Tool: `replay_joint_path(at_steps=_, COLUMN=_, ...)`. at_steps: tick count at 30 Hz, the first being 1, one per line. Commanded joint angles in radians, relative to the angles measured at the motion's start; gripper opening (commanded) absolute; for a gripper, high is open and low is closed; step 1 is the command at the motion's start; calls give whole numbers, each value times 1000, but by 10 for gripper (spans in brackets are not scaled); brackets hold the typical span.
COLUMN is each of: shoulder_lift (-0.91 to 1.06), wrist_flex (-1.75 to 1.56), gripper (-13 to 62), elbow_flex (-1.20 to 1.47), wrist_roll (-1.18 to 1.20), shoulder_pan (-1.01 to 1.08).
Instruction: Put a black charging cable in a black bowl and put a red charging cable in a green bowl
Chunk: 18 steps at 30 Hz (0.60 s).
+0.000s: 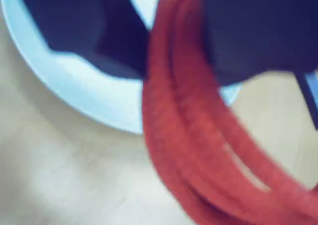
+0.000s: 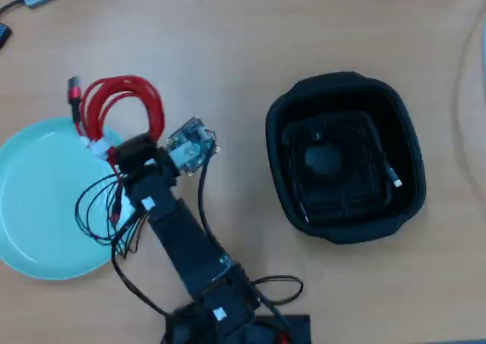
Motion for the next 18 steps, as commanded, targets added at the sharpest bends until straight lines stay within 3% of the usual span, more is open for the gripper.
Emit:
replay_joint_path(at_steps=1, shoulder_lift=69, wrist_flex=-98, gripper=-76, elbow_flex=-91, wrist_roll=-20, shoulder_pan=-107)
replay_joint_path(at_steps=18, shoulder_lift=-38, wrist_flex=-143, gripper=-76, elbow_flex=-55, wrist_roll=-18, shoulder_pan=-489)
